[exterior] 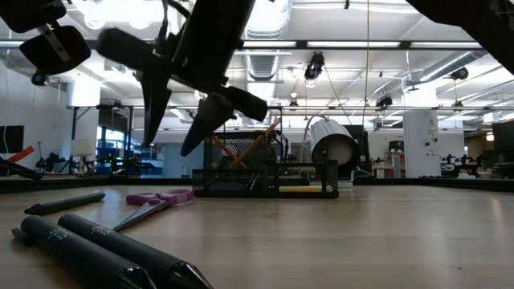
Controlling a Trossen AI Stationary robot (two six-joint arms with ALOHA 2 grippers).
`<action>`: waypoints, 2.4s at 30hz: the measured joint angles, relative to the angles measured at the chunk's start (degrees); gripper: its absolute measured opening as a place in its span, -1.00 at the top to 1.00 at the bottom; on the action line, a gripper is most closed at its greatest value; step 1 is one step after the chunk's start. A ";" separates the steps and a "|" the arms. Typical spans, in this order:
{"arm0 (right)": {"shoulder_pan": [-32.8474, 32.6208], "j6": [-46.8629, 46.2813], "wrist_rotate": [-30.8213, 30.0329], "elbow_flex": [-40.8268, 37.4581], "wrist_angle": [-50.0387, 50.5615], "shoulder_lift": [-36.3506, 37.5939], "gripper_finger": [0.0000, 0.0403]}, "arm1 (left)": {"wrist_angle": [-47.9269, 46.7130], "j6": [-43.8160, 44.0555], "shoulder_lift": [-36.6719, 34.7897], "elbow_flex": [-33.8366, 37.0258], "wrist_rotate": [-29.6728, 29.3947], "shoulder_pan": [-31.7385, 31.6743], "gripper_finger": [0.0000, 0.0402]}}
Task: Pick and place office supplies into organizer
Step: Put the purple scissors into the black desk organizer
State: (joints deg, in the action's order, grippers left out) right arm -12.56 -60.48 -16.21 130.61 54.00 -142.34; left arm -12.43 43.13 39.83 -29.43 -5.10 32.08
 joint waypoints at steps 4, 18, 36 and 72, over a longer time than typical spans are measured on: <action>0.79 -0.34 0.62 -0.03 -0.33 -1.04 -0.03 | -0.01 0.00 -0.53 0.00 -0.76 0.00 1.00; 1.72 -0.97 0.81 -0.12 -0.01 -4.89 0.02 | 3.20 0.15 -1.19 0.00 -1.91 -0.07 1.00; -1.55 -14.42 1.58 -0.32 17.59 -4.79 0.39 | 3.37 0.02 -0.87 0.50 -2.76 -0.07 1.00; -4.50 -2.66 -60.47 3.84 14.35 12.87 0.77 | 3.41 -1.86 -3.01 0.70 -2.74 -0.07 1.00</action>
State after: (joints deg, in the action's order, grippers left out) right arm -17.06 -63.14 -76.68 134.45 68.35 -129.47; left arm -9.03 41.28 36.82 -28.73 -7.84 32.01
